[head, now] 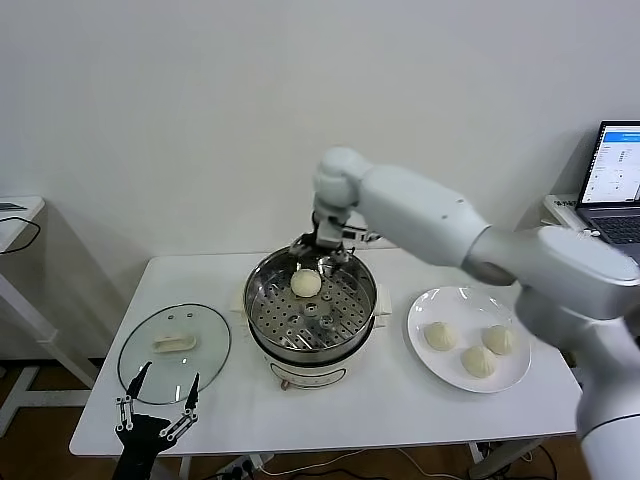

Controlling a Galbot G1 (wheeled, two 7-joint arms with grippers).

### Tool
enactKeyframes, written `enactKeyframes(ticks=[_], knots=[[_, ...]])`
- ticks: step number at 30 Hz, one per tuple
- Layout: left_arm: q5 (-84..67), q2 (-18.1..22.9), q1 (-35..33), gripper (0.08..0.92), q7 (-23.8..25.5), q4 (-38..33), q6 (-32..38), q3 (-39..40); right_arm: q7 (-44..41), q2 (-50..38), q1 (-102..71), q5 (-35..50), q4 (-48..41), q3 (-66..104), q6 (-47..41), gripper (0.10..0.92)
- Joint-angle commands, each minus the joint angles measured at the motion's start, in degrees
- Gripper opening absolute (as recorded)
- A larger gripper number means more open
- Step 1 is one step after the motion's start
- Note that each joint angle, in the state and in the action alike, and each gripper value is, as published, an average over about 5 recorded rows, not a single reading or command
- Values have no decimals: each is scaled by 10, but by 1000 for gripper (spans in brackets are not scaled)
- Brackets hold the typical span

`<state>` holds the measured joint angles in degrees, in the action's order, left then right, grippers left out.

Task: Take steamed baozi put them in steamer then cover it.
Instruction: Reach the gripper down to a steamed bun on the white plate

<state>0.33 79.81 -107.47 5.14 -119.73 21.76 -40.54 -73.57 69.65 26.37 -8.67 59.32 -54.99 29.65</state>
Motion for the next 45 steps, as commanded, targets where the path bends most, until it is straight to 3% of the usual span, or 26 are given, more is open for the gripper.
enactKeyframes(ticks=[1,6,11,20,45], knots=[[2,-2,2,823,0,4,0,5,-39,-196,91,252,36,-78,-256,823],[3,-2,6,823,0,8,1,10,-8,-262,62,288,37,-158,-320,823],[4,-2,7,823,0,9,2,11,36,-284,4,271,45,-196,-338,823],[5,0,7,823,0,16,3,10,66,-279,-80,209,30,-170,-344,823],[7,3,2,823,-2,15,8,-2,146,-227,-178,179,-26,-94,-340,823]])
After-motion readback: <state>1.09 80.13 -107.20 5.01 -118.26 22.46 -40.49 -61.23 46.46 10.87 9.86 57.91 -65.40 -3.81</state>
